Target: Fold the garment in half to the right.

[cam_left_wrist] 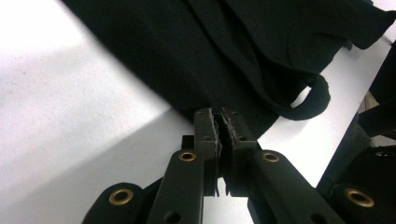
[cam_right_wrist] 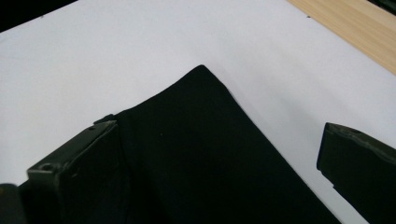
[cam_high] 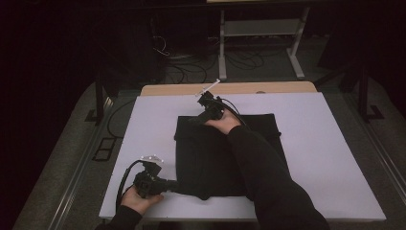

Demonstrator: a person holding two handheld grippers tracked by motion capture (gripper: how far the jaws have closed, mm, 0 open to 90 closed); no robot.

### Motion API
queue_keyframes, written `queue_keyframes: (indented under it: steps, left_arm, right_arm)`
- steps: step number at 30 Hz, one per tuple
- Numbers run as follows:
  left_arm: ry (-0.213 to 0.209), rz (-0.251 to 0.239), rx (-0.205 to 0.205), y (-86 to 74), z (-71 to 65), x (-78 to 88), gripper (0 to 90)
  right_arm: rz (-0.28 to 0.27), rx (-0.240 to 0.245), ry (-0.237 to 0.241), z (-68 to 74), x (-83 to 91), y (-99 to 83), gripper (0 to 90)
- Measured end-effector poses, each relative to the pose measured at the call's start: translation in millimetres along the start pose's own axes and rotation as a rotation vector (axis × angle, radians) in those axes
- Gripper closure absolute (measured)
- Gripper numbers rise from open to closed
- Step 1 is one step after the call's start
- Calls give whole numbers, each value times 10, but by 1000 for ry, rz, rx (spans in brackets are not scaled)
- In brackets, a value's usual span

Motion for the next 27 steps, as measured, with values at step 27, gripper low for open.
queue_keyframes:
  steps: [27]
  left_arm:
    - [-6,-2,-4,3,1,2,839]
  right_arm:
    - [21,50,31,192,-383,215,0]
Point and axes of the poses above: each handheld gripper's, and its own axes: x roughly backward along the jaws, y roughly out of its top, z roughly to its left, the point moved 5 cm from there along -x, roughly forward along the jaws, and after that the axes turned 12 degrees about -y, right-handed, at the moved point
